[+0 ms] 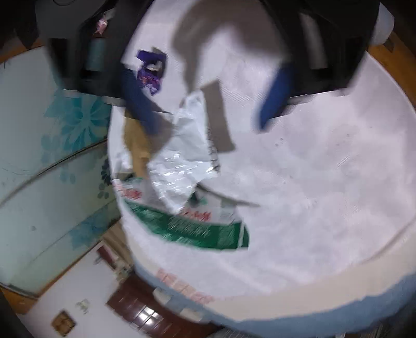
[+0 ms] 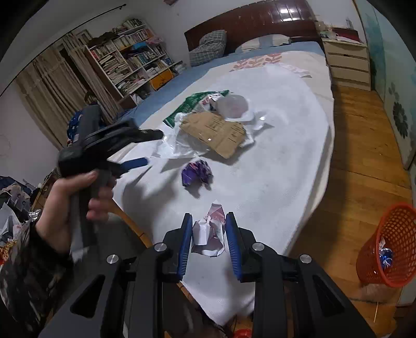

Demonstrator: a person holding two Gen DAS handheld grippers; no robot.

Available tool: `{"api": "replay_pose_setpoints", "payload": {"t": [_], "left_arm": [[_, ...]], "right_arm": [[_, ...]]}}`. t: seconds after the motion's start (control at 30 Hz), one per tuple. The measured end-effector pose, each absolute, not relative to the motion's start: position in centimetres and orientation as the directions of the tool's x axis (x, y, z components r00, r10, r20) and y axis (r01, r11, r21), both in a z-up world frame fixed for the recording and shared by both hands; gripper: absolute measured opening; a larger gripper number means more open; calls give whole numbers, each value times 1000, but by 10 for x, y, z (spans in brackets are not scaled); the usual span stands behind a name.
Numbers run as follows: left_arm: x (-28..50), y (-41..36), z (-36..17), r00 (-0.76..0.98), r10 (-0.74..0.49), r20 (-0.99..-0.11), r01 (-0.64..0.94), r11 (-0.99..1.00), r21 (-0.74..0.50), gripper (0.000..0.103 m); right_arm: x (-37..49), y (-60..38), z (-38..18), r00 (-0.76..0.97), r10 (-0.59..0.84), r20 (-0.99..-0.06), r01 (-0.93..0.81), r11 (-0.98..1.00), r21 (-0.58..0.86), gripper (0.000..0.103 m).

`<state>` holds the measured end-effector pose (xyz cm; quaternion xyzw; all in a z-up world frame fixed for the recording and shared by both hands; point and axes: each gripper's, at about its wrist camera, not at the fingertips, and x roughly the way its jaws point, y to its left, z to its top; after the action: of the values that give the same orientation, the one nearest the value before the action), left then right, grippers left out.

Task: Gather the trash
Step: 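Grasp the small white wrapper with the right tool while the left tool grasps the silver foil packet, then carry both items to the orange basket and open both tools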

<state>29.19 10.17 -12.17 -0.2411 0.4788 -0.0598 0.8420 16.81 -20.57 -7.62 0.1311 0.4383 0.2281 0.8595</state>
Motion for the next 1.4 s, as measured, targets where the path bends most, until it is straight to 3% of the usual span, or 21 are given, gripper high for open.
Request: {"api": "replay_pose_setpoints", "payload": {"t": [0.03, 0.23, 0.47, 0.7, 0.87, 1.0, 1.2, 1.4], "left_arm": [[294, 100, -127, 513, -335, -790, -136, 877, -460, 16], [282, 101, -132, 526, -328, -785, -150, 872, -465, 5], [269, 125, -74, 648, -250, -719, -151, 883, -444, 3], [253, 112, 31, 774, -138, -618, -60, 956, -288, 3], [243, 62, 90, 833, -167, -527, 54, 973, -223, 3], [238, -9, 114, 828, -284, -484, 200, 955, -218, 3], [264, -165, 66, 661, -499, -561, 416, 865, -280, 3], [283, -326, -55, 421, -551, -721, 532, 794, -296, 3]], "right_arm": [[167, -209, -77, 513, 506, -693, -270, 862, 430, 28], [168, -226, -79, 529, 493, -691, -232, 867, 441, 28], [174, -236, -71, 551, 491, -675, -232, 867, 442, 28], [171, -250, -28, 623, 476, -621, -277, 876, 394, 28], [171, -294, 24, 717, 415, -560, -270, 906, 326, 28], [166, -362, 65, 813, 307, -495, -189, 943, 275, 28], [152, -478, 63, 861, 85, -501, 48, 968, 246, 28], [137, -588, -25, 794, -11, -608, 336, 840, 425, 28]]}}
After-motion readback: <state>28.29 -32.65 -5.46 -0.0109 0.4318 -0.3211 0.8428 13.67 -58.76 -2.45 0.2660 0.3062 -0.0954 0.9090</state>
